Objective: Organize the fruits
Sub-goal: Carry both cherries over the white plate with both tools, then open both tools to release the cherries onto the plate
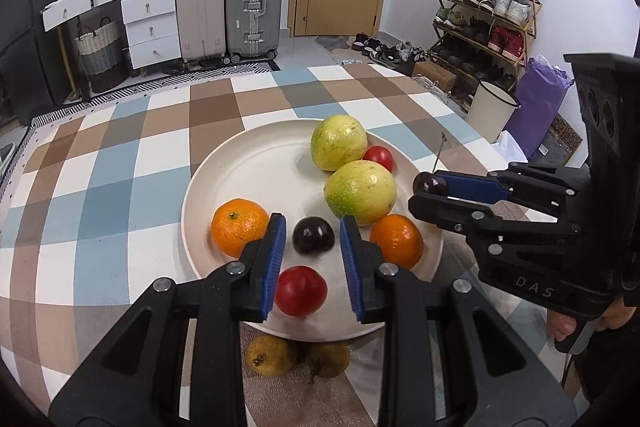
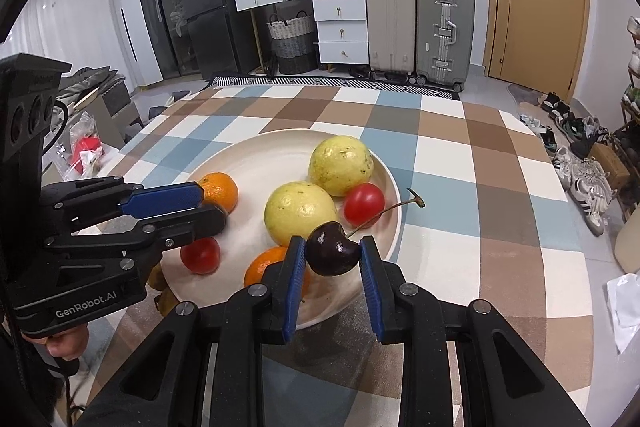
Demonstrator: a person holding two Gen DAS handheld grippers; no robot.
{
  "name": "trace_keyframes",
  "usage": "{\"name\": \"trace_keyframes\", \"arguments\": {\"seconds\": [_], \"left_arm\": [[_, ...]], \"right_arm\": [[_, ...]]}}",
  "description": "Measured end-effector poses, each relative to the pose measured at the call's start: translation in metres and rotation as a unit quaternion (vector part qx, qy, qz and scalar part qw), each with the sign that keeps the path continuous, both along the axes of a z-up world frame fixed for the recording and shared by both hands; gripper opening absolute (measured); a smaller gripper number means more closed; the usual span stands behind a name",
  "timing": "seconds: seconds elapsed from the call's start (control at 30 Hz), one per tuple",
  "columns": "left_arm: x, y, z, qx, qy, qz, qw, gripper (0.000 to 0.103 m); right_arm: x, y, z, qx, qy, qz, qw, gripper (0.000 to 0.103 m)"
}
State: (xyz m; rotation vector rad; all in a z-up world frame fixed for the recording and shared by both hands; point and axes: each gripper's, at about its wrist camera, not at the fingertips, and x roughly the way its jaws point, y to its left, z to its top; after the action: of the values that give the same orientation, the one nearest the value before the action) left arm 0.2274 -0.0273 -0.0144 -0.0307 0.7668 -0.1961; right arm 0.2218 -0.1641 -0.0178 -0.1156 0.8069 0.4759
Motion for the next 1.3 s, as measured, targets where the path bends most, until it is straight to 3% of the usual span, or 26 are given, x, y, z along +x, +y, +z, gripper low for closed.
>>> {"name": "trace_keyframes", "arguments": {"seconds": [0.1, 0.17, 0.23, 0.3, 0.37, 0.5, 0.6, 1.03, 1.3], "left_arm": [[-0.005, 0.002, 0.004, -0.001, 0.007, 0.000, 1.0000, 0.026], [-0.011, 0.005, 0.006, 0.006, 0.002, 0.006, 1.0000, 0.034], [-0.020, 0.010, 0.009, 0.012, -0.001, 0.015, 0.9998, 0.059], [-0.030, 0.015, 0.012, 0.012, 0.000, 0.030, 0.9995, 0.075], [-0.042, 0.021, 0.014, 0.007, -0.003, 0.039, 0.9992, 0.082], [-0.064, 0.031, 0.015, 0.015, -0.006, 0.054, 0.9984, 0.093], [-0.078, 0.035, 0.014, 0.016, -0.006, 0.062, 0.9980, 0.102], [-0.110, 0.054, 0.000, 0.010, 0.012, 0.087, 0.9961, 0.102], [-0.116, 0.066, -0.010, 0.012, 0.021, 0.100, 0.9946, 0.102]], "right_arm": [[-0.007, 0.000, 0.004, -0.005, -0.014, -0.005, 1.000, 0.035], [-0.013, -0.001, 0.008, -0.003, -0.020, -0.008, 1.000, 0.045], [-0.017, -0.004, 0.011, -0.001, -0.023, -0.011, 1.000, 0.051], [-0.025, -0.007, 0.015, -0.002, -0.030, -0.020, 0.999, 0.062], [-0.035, -0.011, 0.019, 0.006, -0.038, -0.028, 0.999, 0.085], [-0.049, -0.015, 0.022, 0.018, -0.037, -0.041, 0.998, 0.100], [-0.055, -0.016, 0.021, 0.032, -0.012, -0.037, 0.999, 0.102], [-0.073, 0.002, 0.001, 0.025, 0.025, -0.040, 0.999, 0.102], [-0.077, 0.030, -0.016, 0.013, 0.051, -0.015, 0.999, 0.102]]}}
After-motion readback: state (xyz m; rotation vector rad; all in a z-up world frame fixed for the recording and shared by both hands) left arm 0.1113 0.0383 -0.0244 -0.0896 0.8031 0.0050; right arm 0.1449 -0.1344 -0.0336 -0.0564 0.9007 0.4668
